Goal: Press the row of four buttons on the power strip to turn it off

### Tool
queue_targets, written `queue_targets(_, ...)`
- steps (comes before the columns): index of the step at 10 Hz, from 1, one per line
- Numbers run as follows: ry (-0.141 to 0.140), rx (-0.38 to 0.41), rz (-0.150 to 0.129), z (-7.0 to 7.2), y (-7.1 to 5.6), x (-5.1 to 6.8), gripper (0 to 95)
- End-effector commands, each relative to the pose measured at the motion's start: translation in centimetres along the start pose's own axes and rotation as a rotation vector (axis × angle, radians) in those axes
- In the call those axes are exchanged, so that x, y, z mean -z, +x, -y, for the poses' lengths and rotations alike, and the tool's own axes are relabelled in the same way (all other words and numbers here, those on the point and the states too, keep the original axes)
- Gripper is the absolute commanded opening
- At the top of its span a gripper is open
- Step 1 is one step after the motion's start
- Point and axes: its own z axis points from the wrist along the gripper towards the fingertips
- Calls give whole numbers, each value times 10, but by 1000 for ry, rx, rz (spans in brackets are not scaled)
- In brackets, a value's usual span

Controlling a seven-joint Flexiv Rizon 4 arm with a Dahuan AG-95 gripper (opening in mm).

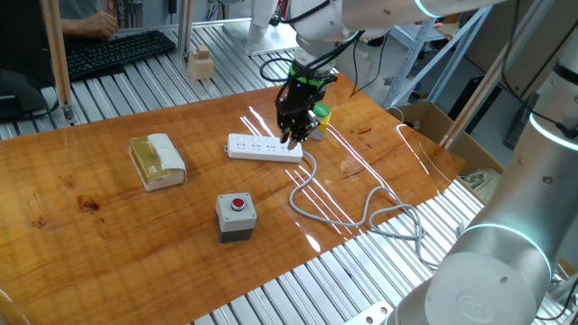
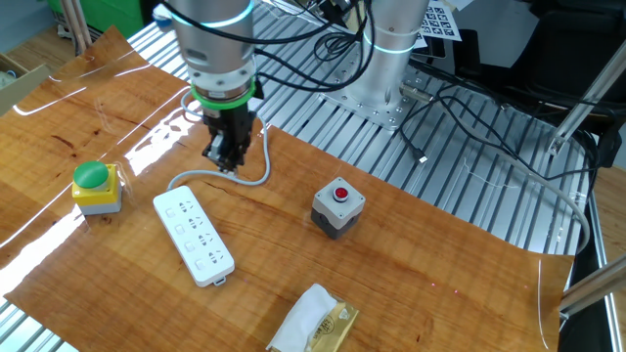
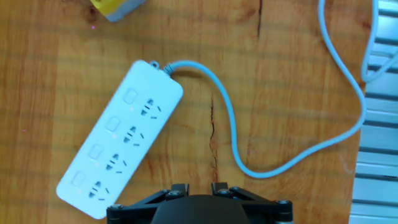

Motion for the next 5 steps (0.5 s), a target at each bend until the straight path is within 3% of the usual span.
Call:
queue_targets(1, -2, -1, 4, -1, -3, 1, 190)
queue_targets(5, -7, -14, 1, -9, -17, -1, 190)
